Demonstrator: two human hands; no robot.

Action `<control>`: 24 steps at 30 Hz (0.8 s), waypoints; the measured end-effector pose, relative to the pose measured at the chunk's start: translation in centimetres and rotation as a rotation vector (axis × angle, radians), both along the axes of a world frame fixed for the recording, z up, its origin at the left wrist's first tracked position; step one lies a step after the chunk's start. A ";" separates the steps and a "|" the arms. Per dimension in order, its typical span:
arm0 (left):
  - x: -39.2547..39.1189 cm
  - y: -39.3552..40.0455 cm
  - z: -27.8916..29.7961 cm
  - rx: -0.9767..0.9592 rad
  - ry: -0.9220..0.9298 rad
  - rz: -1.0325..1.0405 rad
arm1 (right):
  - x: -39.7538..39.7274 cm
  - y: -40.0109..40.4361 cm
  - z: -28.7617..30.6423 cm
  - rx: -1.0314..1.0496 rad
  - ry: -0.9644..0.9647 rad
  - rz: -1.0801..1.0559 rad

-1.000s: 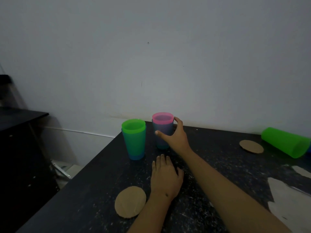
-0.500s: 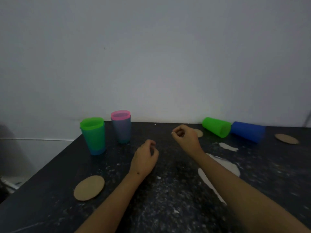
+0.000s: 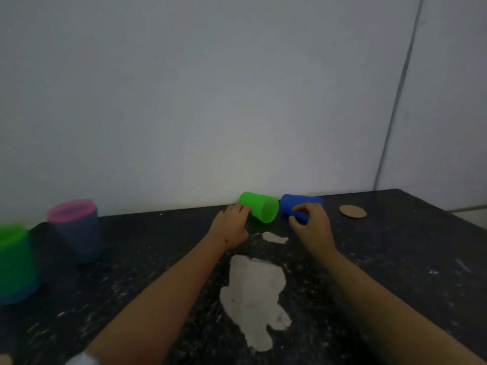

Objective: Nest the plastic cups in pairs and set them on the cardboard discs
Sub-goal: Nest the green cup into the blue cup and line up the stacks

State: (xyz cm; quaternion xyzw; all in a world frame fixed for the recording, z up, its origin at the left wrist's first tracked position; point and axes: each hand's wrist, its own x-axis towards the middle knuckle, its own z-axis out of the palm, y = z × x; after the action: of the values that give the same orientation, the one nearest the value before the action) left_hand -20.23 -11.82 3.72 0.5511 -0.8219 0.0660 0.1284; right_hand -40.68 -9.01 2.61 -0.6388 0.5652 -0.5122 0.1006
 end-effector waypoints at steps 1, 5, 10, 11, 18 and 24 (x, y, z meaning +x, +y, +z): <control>-0.4 -1.2 0.2 0.008 -0.064 0.009 | -0.9 -0.6 -0.2 0.002 0.011 -0.025; -1.4 -5.2 0.5 0.035 -0.183 0.022 | -3.5 -3.5 -0.9 0.042 0.026 -0.107; -1.9 -9.0 1.1 0.208 -0.204 -0.082 | -5.1 -7.6 -1.9 0.213 0.041 -0.083; -2.0 -9.6 1.3 0.225 -0.226 -0.108 | -5.2 -8.2 -2.2 0.248 0.049 -0.071; -3.7 -11.6 1.4 0.150 -0.333 -0.180 | -5.5 -9.7 -3.8 0.162 -0.042 0.005; -3.4 -9.7 0.7 -0.022 -0.149 -0.113 | -4.9 -7.6 -2.9 0.029 -0.085 -0.021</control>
State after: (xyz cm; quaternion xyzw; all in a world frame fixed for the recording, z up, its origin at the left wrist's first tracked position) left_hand -23.61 -21.55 4.41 0.4960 -0.8582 0.1084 0.0763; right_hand -45.56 -16.63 -0.25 -0.6090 0.5744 -0.5317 0.1285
